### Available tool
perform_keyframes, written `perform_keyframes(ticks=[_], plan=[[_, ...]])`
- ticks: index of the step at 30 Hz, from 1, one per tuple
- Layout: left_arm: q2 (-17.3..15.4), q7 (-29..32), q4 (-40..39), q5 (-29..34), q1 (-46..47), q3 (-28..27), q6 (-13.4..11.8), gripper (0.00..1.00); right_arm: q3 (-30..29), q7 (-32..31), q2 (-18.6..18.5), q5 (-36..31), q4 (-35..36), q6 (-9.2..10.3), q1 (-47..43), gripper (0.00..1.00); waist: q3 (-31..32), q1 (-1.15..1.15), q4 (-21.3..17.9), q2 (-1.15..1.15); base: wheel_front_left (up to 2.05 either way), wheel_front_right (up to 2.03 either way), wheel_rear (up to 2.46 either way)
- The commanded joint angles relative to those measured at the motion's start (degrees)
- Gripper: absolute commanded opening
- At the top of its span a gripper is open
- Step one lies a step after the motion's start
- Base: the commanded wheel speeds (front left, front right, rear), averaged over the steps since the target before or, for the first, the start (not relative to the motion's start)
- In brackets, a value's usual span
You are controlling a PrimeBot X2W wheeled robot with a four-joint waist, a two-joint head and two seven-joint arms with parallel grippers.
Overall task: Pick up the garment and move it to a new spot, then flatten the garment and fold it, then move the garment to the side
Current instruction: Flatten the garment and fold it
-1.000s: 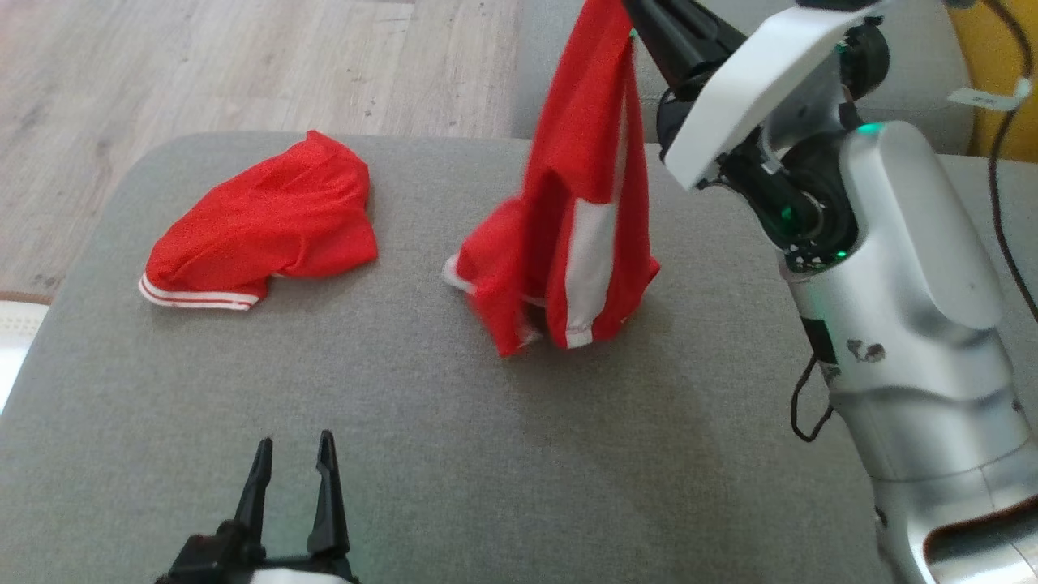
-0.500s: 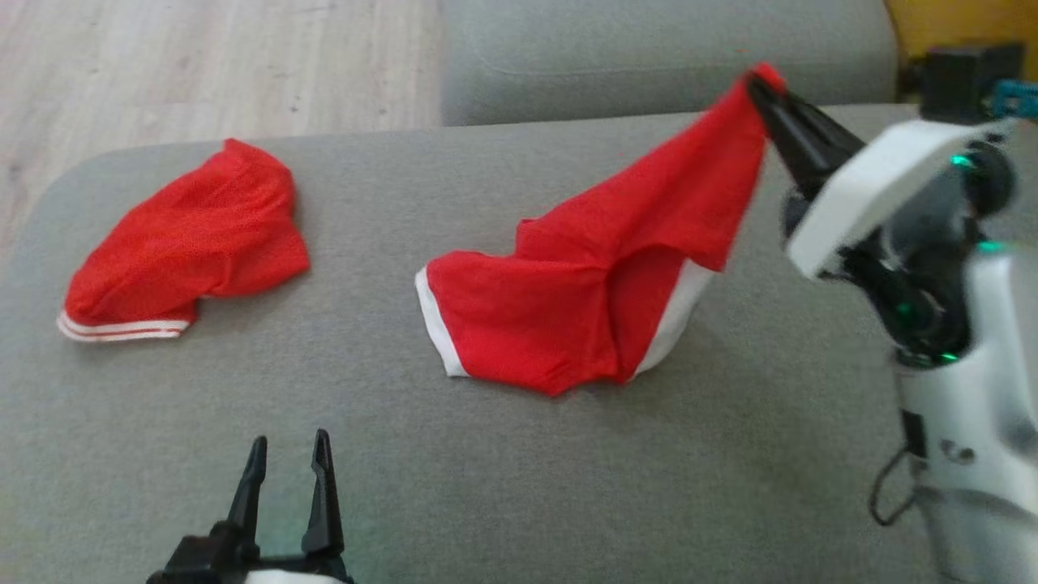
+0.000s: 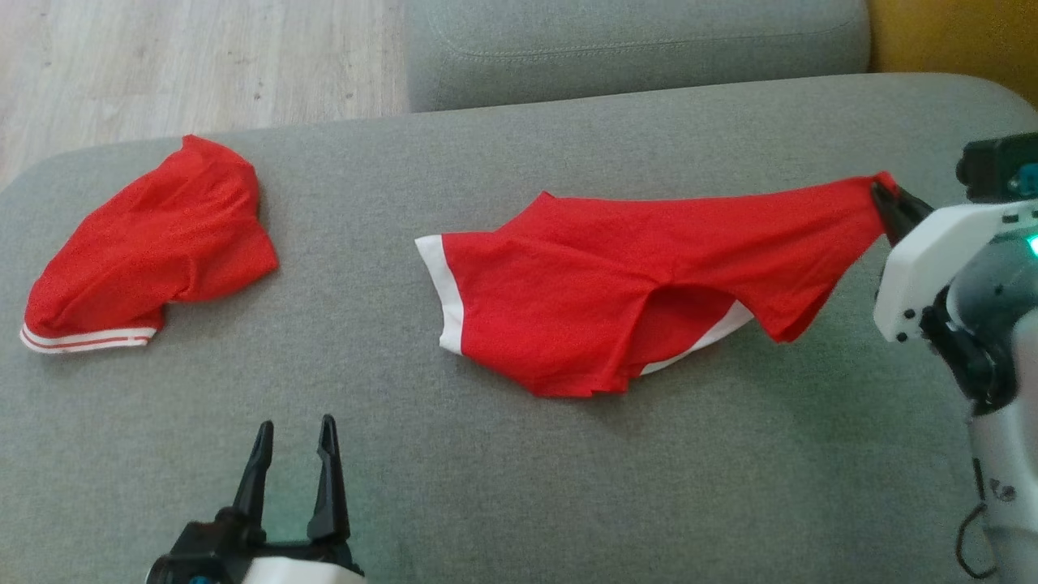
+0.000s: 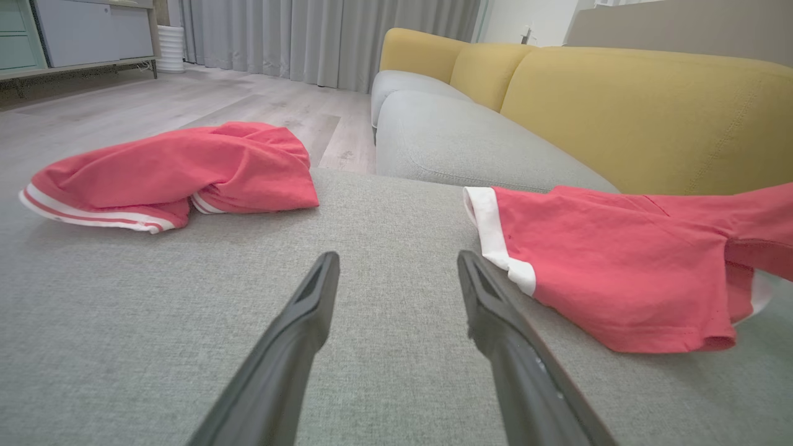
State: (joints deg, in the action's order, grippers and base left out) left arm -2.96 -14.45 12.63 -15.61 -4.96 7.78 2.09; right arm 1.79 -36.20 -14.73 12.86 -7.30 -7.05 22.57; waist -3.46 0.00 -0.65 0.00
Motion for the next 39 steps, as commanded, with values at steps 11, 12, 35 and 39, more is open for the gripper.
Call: perform_keyframes(ticks=[11, 12, 35, 39], plan=[[0.08, -0.55, -1.54, -0.5, 2.12, -0.96, -0.2, 1.0, 2.12, 9.12, -0.38, -8.58, 4.96, -0.44, -1.45, 1.0, -0.24, 0.0, 0.3, 0.0, 0.0, 0.0, 0.0], [0.08, -0.55, -1.59, -0.51, 2.08, -0.96, -0.24, 1.0, 1.78, 10.52, 0.39, -9.25, 5.91, -0.44, -2.26, 1.0, -0.26, 0.0, 0.3, 0.0, 0.0, 0.0, 0.0], [0.08, -0.55, -2.12, 0.43, 2.48, -2.03, 0.79, 1.0, -6.68, 51.16, 11.82, -19.69, 4.68, -0.44, -25.02, 1.0, -1.56, 0.0, 0.09, 0.0, 0.0, 0.0, 0.0], [0.08, -0.55, -1.88, 0.74, 2.54, -2.3, 1.05, 1.0, -6.47, 51.17, 11.83, -18.8, 4.46, -0.44, -26.4, 1.0, -1.51, 0.0, 0.1, 0.0, 0.0, 0.0, 0.0]])
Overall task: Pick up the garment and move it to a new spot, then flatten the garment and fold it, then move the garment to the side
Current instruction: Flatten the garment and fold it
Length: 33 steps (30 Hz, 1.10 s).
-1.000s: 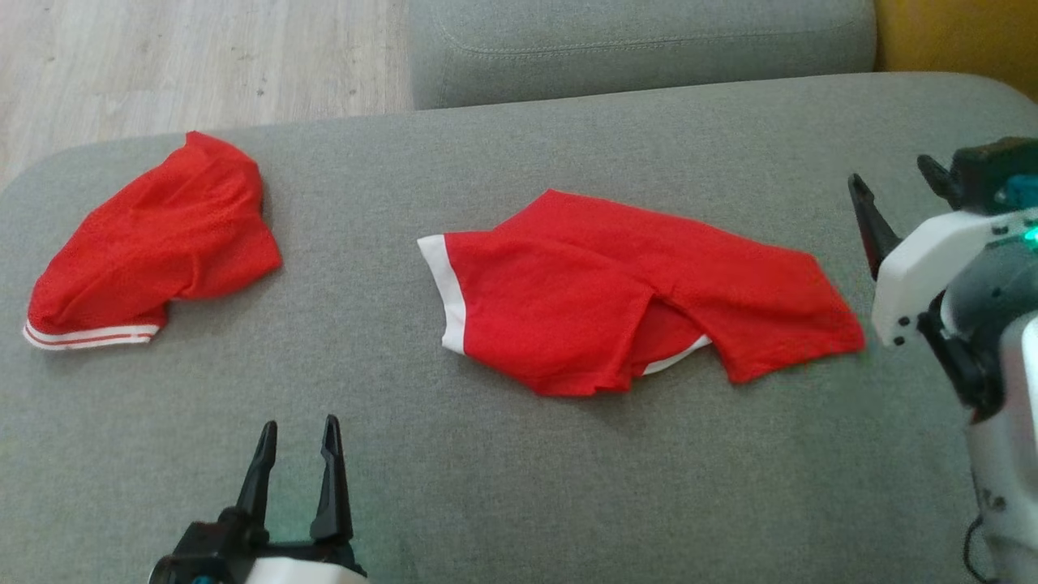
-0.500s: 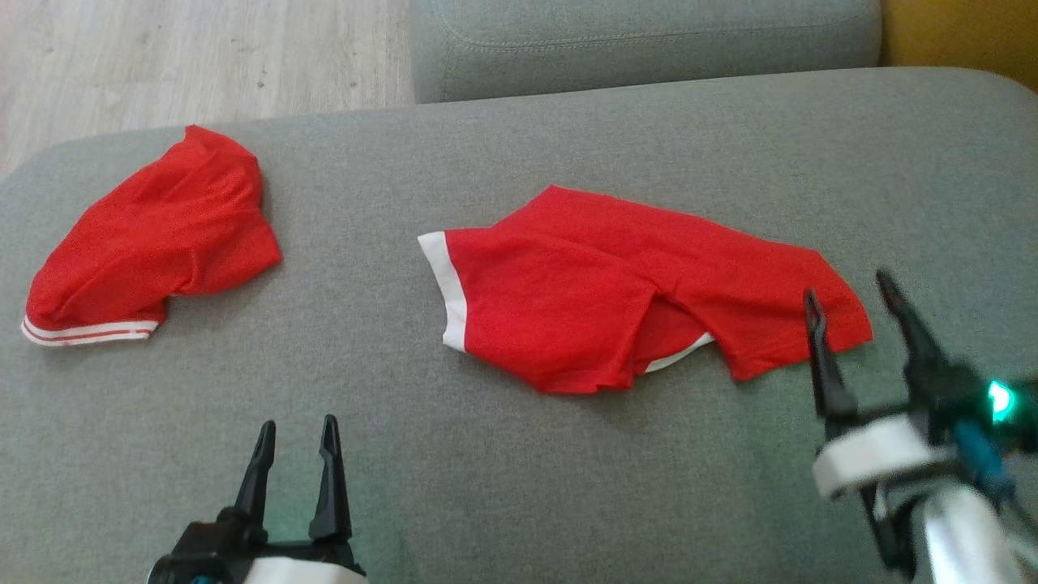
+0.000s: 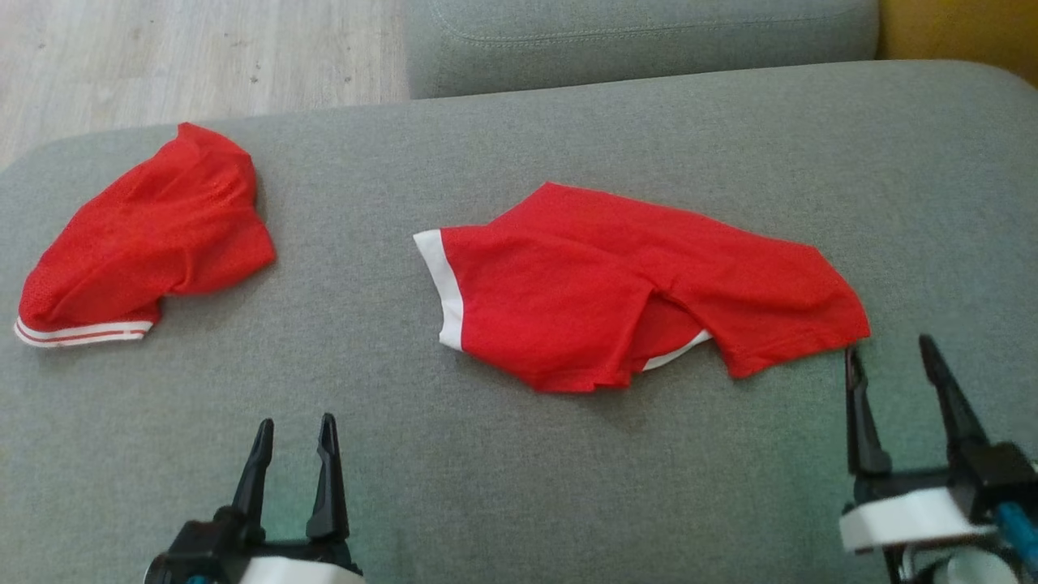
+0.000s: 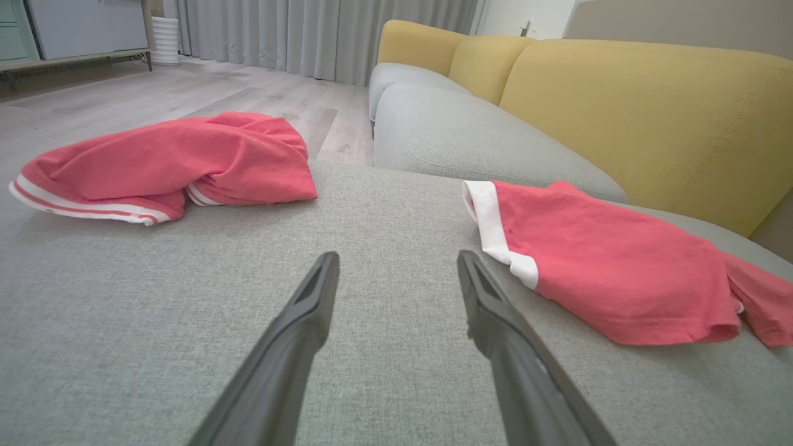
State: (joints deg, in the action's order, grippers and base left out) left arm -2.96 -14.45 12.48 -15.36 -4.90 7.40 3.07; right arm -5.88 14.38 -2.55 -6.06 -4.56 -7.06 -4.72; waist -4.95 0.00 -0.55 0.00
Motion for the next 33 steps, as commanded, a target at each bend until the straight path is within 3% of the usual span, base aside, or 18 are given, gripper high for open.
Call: perform_keyframes(ticks=[1, 14, 21, 33], plan=[[0.08, -0.55, -1.62, 0.59, 2.46, -1.96, 0.15, 1.0, 1.41, 0.6, -0.34, 0.1, 1.6, -0.43, 0.57, 1.0, 0.07, 0.0, 0.02, 0.0, 0.0, 0.0, 0.0], [0.08, -0.55, 1.09, -0.42, 5.41, -0.7, 1.69, 1.0, 3.06, 0.62, -0.33, 0.69, 0.83, -0.43, 1.02, 1.0, -0.83, 0.0, -0.32, 0.0, 0.0, 0.0, 0.0], [0.08, 0.78, 10.01, -10.87, 14.38, 7.06, 3.93, 1.0, 4.82, 0.62, -0.33, 0.4, 0.81, -0.43, 2.38, 1.0, -2.01, 0.0, -1.95, 0.0, 0.0, 0.0, 0.0], [-1.0, 9.74, 22.0, -26.6, 26.5, 14.28, 4.4, 1.0, 6.66, 0.62, -0.33, 1.47, 1.31, -0.43, 3.78, 1.0, -4.14, 0.0, -6.11, 0.0, 0.0, 0.0, 0.0]])
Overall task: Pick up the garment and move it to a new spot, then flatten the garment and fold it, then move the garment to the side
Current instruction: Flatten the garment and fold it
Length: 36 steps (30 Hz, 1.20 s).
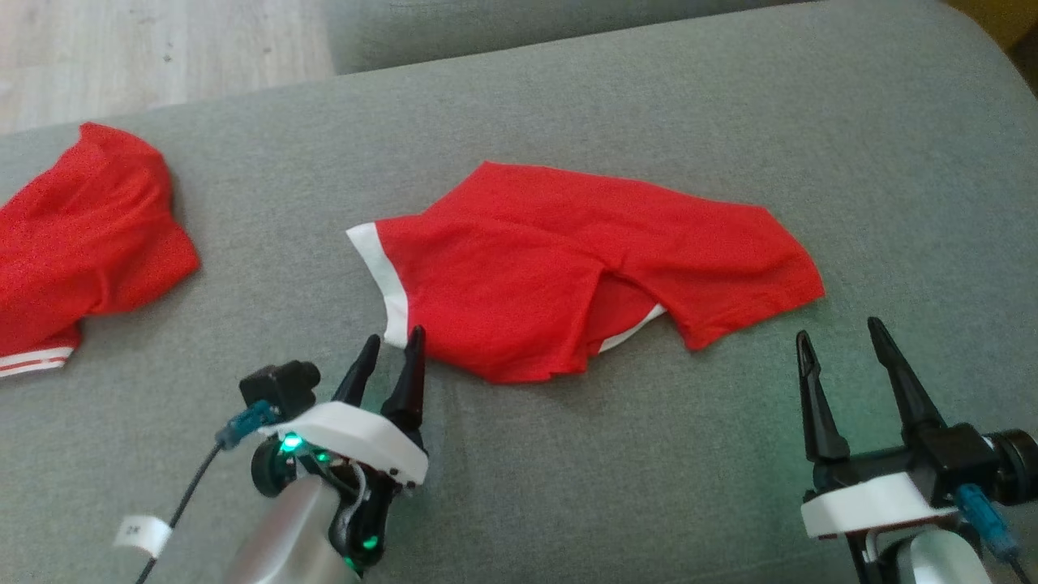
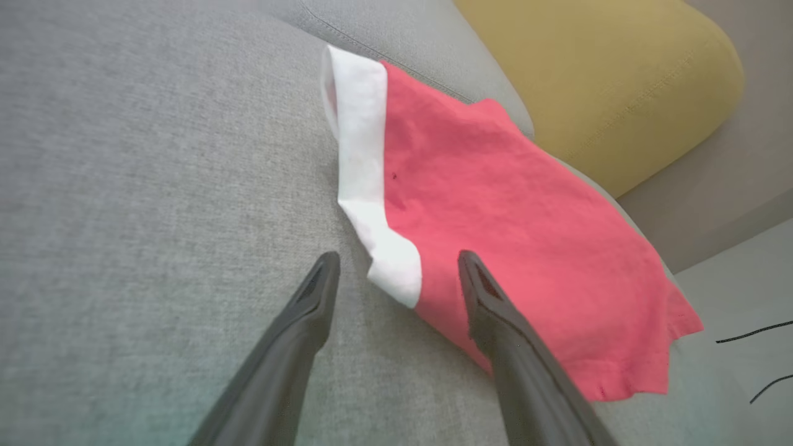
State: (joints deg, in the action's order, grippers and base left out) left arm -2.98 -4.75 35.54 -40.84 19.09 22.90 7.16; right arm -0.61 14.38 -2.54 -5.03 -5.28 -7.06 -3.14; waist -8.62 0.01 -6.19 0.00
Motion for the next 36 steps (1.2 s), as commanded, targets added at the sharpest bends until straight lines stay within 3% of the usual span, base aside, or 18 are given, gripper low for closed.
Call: perform_keyframes(ticks=[1, 7, 25, 26, 28, 36], plan=[[-1.35, 0.3, -0.58, -2.22, 3.08, -0.91, 0.31, 1.0, 1.4, 0.62, -0.34, 0.52, 2.04, -0.43, 2.28, 1.0, -0.66, -0.01, -0.69, 0.0, 0.0, 0.0, 0.0], [-3.57, 0.04, 3.46, -6.1, 5.8, 0.54, 0.32, 1.0, 1.33, 0.62, -0.34, 0.94, 2.26, -0.43, 2.48, 1.0, -1.34, -0.01, -1.7, 0.0, 0.0, 0.0, 0.0], [-5.88, 2.71, -0.34, -17.11, 6.96, 11.94, 0.33, 1.0, 1.1, 0.62, -0.34, 1.08, 1.96, -0.43, 3.3, 1.0, -1.91, -0.01, -2.41, 0.0, 0.0, 0.0, 0.0], [-6.13, 2.93, -0.73, -17.43, 7.15, 12.97, 0.33, 0.56, 1.09, 0.62, -0.34, 1.12, 1.9, -0.43, 3.35, 1.0, -1.89, -0.01, -2.45, 0.0, 0.0, 0.0, 0.0], [-6.65, 3.59, -1.57, -18.32, 7.54, 14.9, 0.33, 0.0, 1.14, 0.62, -0.34, 1.17, 1.8, -0.43, 3.41, 1.0, -1.78, -0.01, -2.53, 0.0, 0.0, 0.0, 0.0], [-10.33, 3.38, -15.98, -26.52, 9.67, 17.73, 0.33, 0.0, 0.8, 0.62, -0.34, 1.42, 1.72, -0.43, 2.85, 1.0, -0.34, -0.01, -2.46, 0.0, 0.0, 0.0, 0.0]])
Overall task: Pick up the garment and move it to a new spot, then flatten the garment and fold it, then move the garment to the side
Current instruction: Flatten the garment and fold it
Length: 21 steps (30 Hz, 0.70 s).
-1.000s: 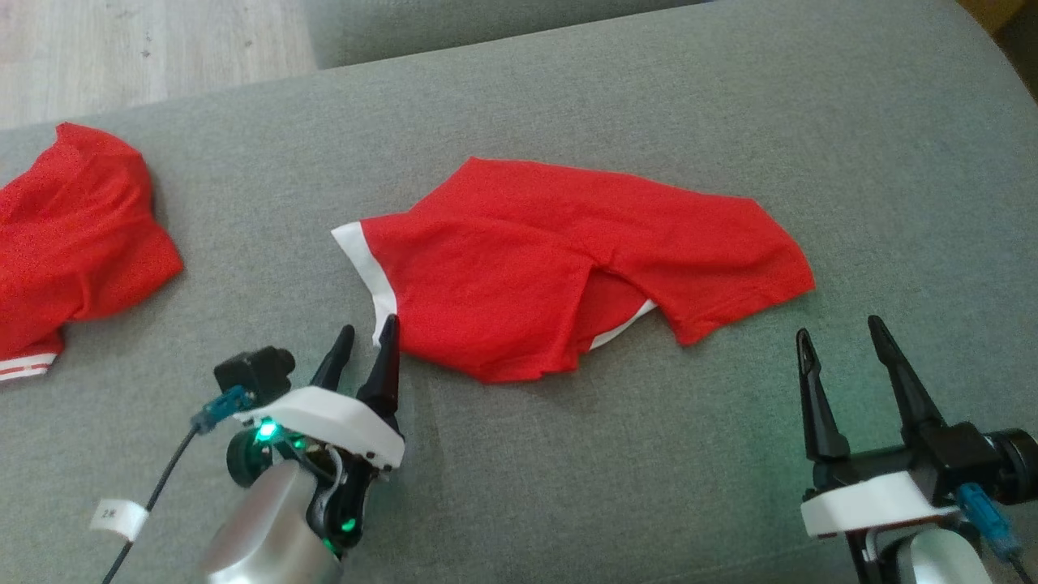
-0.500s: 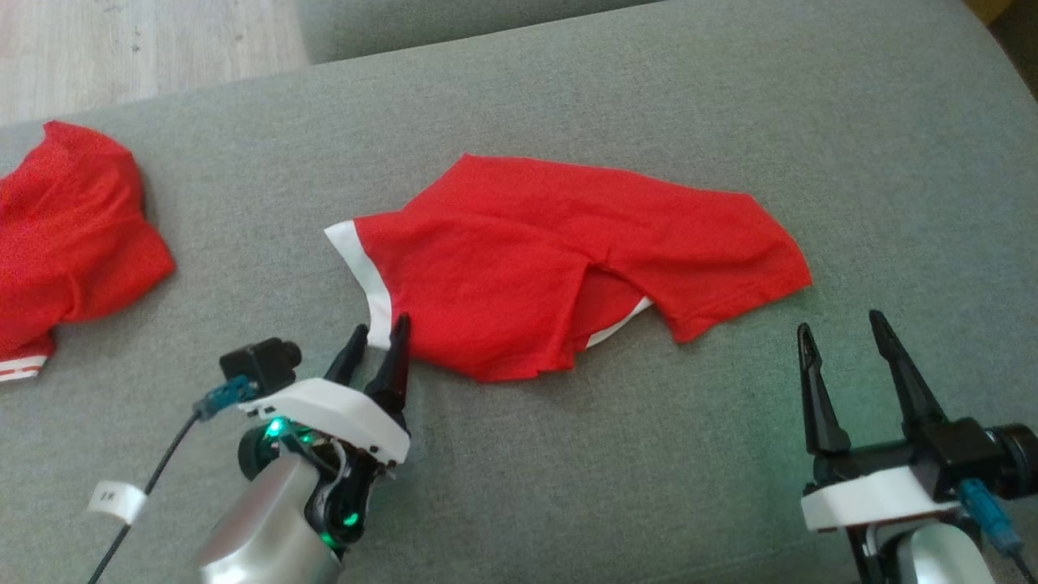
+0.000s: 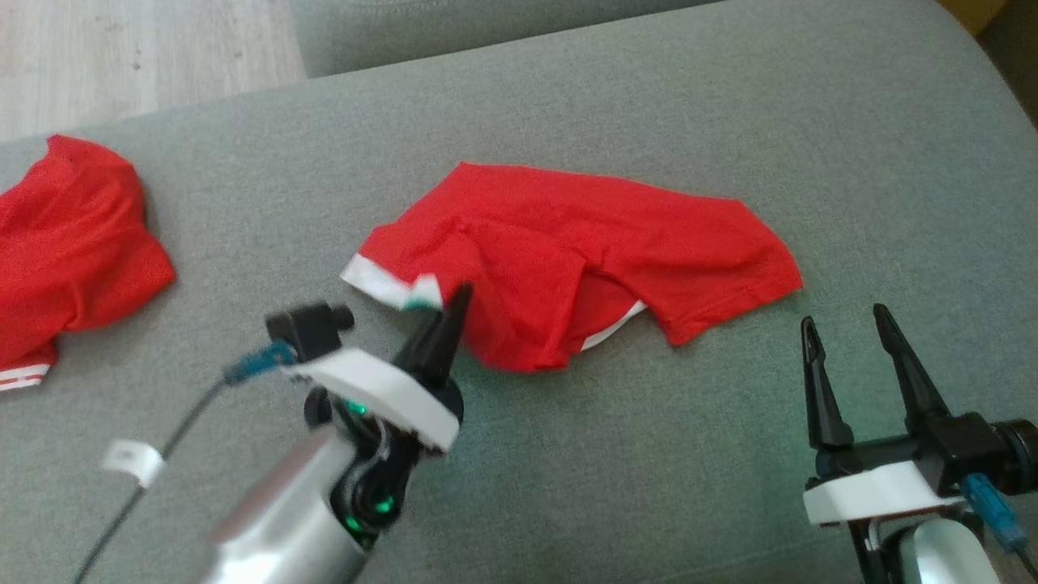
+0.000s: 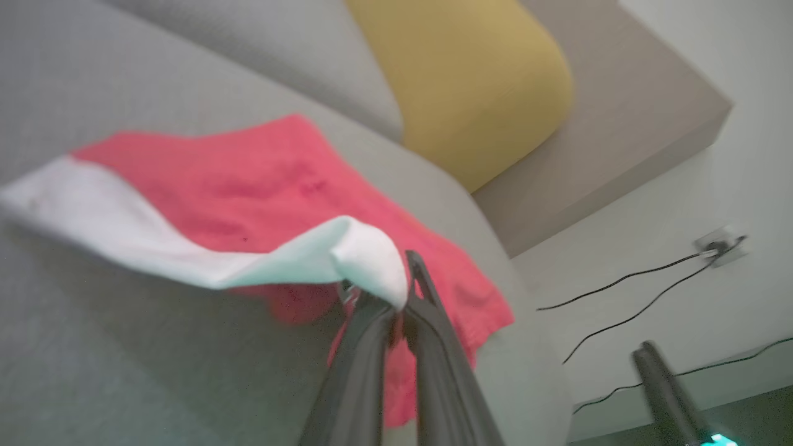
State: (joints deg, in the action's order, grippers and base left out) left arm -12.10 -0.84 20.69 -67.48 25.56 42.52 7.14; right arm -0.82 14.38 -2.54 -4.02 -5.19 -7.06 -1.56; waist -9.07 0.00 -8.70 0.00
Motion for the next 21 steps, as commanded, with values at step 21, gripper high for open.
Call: perform_keyframes(ticks=[21], plan=[[-8.22, -3.79, -33.34, -10.82, 10.96, -19.25, -13.75, 0.0, 2.12, 0.62, -0.33, 2.84, 0.65, -0.43, 0.54, 1.0, 3.71, 0.0, -0.3, 0.0, 0.0, 0.0, 0.0]])
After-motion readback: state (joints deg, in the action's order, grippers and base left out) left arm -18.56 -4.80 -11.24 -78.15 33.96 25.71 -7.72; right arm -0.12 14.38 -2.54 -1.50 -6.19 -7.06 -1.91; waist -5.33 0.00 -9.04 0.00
